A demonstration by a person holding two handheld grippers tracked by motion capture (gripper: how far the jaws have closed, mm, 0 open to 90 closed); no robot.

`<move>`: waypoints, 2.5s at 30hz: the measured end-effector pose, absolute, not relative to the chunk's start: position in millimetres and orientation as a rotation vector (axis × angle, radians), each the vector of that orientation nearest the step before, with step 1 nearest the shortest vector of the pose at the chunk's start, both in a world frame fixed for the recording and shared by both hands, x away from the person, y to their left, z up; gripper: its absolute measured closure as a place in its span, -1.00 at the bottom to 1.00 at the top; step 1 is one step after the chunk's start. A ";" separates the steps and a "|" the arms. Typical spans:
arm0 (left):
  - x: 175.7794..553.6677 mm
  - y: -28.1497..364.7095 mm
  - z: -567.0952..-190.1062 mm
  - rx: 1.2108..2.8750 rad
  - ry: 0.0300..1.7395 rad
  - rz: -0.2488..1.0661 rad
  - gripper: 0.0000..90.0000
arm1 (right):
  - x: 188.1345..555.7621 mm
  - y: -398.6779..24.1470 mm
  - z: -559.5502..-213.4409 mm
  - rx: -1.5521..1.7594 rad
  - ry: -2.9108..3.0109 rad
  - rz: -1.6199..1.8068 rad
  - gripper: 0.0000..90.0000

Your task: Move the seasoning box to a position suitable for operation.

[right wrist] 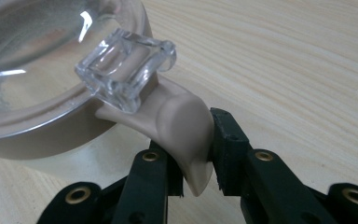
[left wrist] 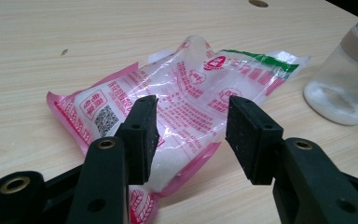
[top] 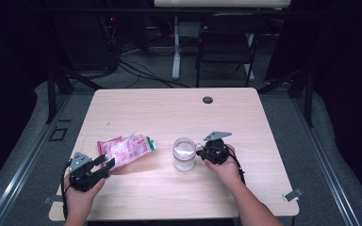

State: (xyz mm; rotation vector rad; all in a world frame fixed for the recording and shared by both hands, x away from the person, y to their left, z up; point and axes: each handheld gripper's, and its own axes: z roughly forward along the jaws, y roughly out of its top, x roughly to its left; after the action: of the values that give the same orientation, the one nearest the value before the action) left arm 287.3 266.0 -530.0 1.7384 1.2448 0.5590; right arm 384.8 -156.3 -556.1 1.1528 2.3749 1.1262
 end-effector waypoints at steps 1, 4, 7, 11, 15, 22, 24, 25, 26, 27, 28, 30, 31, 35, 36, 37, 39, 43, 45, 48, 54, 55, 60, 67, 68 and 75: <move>287.3 266.0 -530.0 1.738 1.245 0.559 0.19 | 384.1 -155.9 -556.2 1.155 2.373 1.127 0.69; 289.7 262.6 -529.7 1.740 1.228 0.556 0.19 | 381.6 -156.2 -555.6 1.132 2.384 1.115 0.69; 291.4 260.2 -529.6 1.747 1.220 0.549 0.19 | 378.7 -156.0 -555.0 1.129 2.385 1.106 0.69; 295.3 255.0 -529.1 1.758 1.197 0.543 0.19 | 372.0 -156.0 -553.6 1.090 2.401 1.075 0.69; 300.0 248.0 -528.9 1.767 1.170 0.529 0.19 | 365.0 -157.6 -553.3 1.065 2.415 1.070 0.70; 307.9 227.4 -525.8 1.809 1.101 0.495 0.19 | 350.2 -159.1 -553.0 1.033 2.440 1.074 0.70; 309.7 219.9 -525.6 1.810 1.086 0.488 0.19 | 345.9 -158.2 -553.1 1.024 2.447 1.079 0.69; 309.7 219.9 -525.6 1.810 1.086 0.488 0.19 | 345.9 -158.2 -553.1 1.024 2.447 1.079 0.69; 311.4 209.6 -524.5 1.826 1.060 0.473 0.19 | 341.4 -156.4 -553.2 1.016 2.450 1.078 0.69; 311.4 209.6 -524.5 1.826 1.060 0.473 0.19 | 341.4 -156.4 -553.2 1.016 2.450 1.078 0.69; 312.4 203.1 -523.6 1.836 1.042 0.469 0.19 | 339.3 -155.5 -553.3 1.019 2.450 1.083 0.69; 313.8 192.4 -520.0 1.857 1.013 0.457 0.21 | 332.7 -152.4 -553.4 1.005 2.464 1.089 0.68; 314.6 188.0 -518.2 1.861 1.005 0.450 0.21 | 332.7 -152.4 -553.4 1.005 2.464 1.089 0.68; 318.9 164.3 -504.1 1.884 0.954 0.413 0.25 | 324.7 -152.3 -551.8 0.992 2.447 1.059 0.50; 320.1 158.9 -500.9 1.888 0.947 0.402 0.26 | 323.1 -153.3 -550.7 0.986 2.449 1.062 0.47; 321.2 155.3 -498.7 1.892 0.942 0.395 0.26 | 321.0 -154.9 -549.0 0.978 2.451 1.066 0.43; 324.7 145.8 -494.2 1.883 0.945 0.365 0.27 | 317.1 -157.9 -546.1 0.974 2.453 1.082 0.37; 329.0 133.6 -491.1 1.873 0.937 0.353 0.25 | 307.8 -163.2 -537.6 0.948 2.429 1.122 0.31; 328.9 130.0 -491.5 1.879 0.925 0.370 0.24 | 302.9 -164.5 -532.2 0.923 2.423 1.110 0.29; 326.5 130.2 -491.2 1.916 0.896 0.396 0.20 | 290.8 -165.8 -513.7 0.846 2.402 1.064 0.28; 322.0 132.3 -489.6 1.910 0.882 0.367 0.19 | 287.4 -163.9 -485.4 0.897 2.394 1.116 0.33; 321.6 132.6 -488.9 1.916 0.875 0.364 0.20 | 289.9 -161.6 -478.1 0.910 2.381 1.115 0.33; 318.8 131.5 -488.1 1.925 0.867 0.383 0.19 | 304.0 -150.0 -454.2 0.955 2.368 1.112 0.31; 315.2 131.8 -489.9 1.947 0.847 0.314 0.23 | 309.6 -147.6 -453.9 1.087 2.368 1.117 0.34; 314.7 132.5 -490.1 1.950 0.849 0.310 0.24 | 308.7 -149.4 -455.6 1.097 2.374 1.132 0.36; 310.4 135.2 -492.9 1.963 0.863 0.253 0.28 | 305.9 -154.7 -465.7 1.160 2.422 1.148 0.47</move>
State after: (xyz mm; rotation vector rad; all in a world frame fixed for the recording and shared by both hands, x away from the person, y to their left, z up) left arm 310.4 135.2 -492.9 1.9631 0.8627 0.2526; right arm 305.9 -154.7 -465.7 1.1599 2.4221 1.1485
